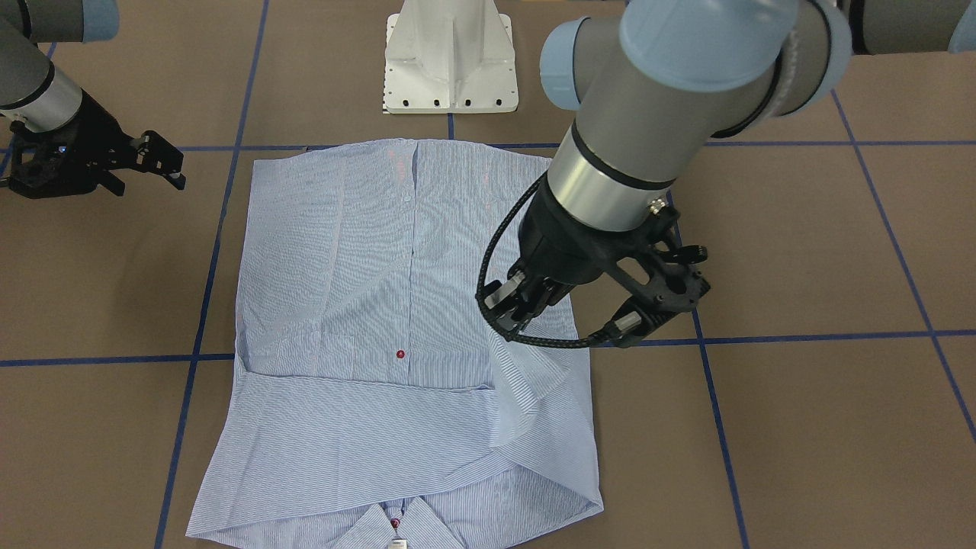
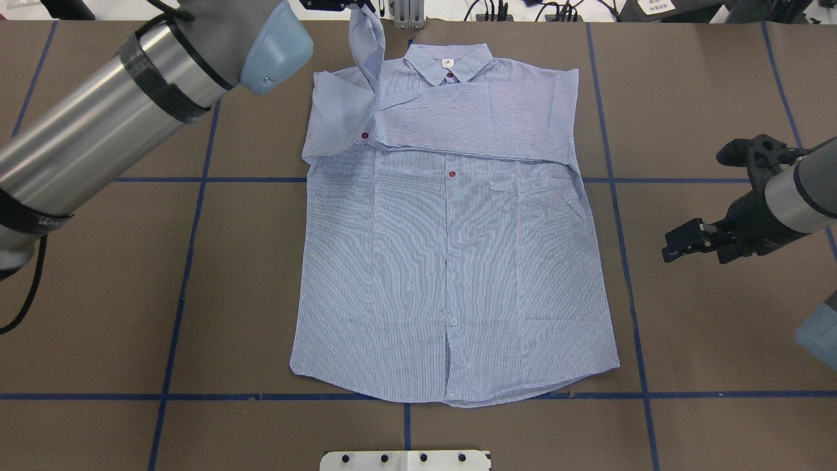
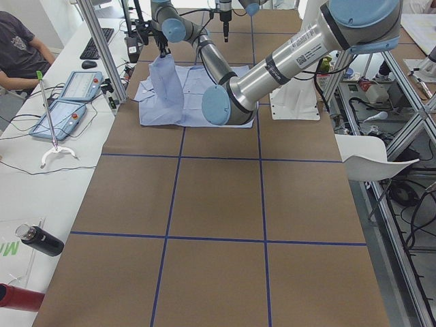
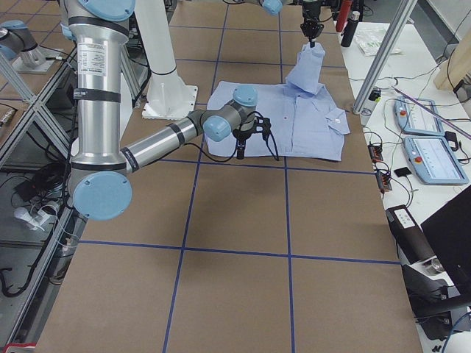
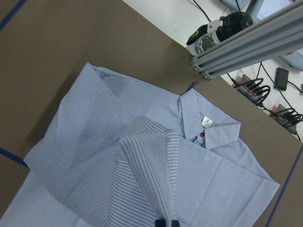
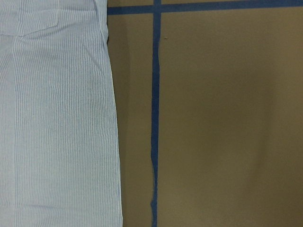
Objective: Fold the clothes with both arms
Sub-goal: 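Carry the held sleeve with the left gripper across the shirt toward the collar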
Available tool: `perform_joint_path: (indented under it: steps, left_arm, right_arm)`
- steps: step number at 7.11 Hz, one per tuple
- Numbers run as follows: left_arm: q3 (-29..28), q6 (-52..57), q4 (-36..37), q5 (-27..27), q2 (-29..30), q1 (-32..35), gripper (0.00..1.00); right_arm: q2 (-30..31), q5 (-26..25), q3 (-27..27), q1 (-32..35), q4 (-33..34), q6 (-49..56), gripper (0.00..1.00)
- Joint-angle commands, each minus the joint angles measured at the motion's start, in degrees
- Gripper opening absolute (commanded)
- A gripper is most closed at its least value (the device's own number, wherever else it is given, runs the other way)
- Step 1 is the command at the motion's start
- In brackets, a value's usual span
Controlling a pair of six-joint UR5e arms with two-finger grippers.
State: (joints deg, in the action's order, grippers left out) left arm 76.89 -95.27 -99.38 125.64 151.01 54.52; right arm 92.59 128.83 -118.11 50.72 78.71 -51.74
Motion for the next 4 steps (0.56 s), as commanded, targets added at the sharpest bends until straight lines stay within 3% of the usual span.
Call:
perform_joint_path:
  steps: [1, 4]
  left_arm:
    - [-4.8, -5.6, -7.0, -1.2, 0.2, -2.0, 0.00]
    - [-6.1, -9.2, -10.5, -5.6, 0.2, -7.5, 0.00]
  right_arm:
    - [0.0, 0.0, 0.2, 0.0, 0.0, 0.0, 1.00]
    - [0.0, -0.1, 0.9, -0.1, -0.1, 0.0, 1.00]
